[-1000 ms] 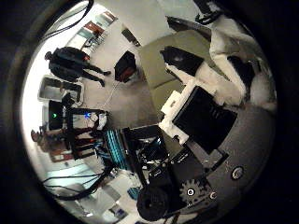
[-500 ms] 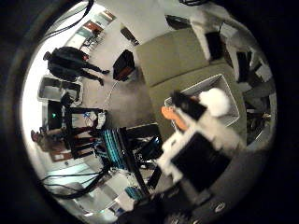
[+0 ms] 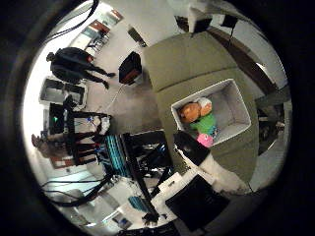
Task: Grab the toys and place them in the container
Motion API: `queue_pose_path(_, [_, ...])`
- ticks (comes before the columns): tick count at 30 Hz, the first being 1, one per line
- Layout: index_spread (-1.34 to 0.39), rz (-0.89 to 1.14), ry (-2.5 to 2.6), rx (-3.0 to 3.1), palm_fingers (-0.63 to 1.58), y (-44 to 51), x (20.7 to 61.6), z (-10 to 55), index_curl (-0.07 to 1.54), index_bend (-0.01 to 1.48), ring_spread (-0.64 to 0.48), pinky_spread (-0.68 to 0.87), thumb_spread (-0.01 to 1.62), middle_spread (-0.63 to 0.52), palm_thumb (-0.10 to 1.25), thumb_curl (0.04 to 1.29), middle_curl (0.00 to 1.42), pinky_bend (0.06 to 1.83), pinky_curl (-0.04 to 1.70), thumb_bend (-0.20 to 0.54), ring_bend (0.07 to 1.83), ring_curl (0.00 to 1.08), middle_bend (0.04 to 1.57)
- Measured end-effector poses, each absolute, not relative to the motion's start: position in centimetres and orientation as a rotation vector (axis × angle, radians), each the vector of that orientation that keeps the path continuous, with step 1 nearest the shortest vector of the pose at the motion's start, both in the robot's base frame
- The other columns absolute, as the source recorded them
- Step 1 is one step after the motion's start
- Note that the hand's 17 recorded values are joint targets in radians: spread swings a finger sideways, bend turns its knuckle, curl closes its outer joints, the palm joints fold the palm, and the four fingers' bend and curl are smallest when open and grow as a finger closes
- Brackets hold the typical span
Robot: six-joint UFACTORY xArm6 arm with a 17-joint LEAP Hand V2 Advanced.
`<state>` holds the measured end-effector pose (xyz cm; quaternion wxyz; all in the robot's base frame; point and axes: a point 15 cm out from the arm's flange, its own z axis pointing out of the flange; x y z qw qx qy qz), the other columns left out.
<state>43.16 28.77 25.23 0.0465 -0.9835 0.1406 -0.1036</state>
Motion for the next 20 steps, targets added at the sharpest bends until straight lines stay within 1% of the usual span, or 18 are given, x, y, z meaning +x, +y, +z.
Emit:
queue_pose_path(9, [-0.45, -0.323, 0.442, -2.997, 0.25, 28.3, 43.5, 25.5, 0.37, 0.2, -0.03, 0.28, 1.06, -0.09, 0.67, 0.35, 0.32, 0.37, 0.37, -0.023, 0.41, 0.27, 0.25])
queue_pose_path(20, [-0.44, -0.368, 0.535, -2.972, 0.29, 23.7, 46.1, 27.1, 0.34, 0.18, -0.03, 0.28, 1.05, -0.08, 0.67, 0.35, 0.33, 0.36, 0.27, -0.023, 0.36, 0.25, 0.19])
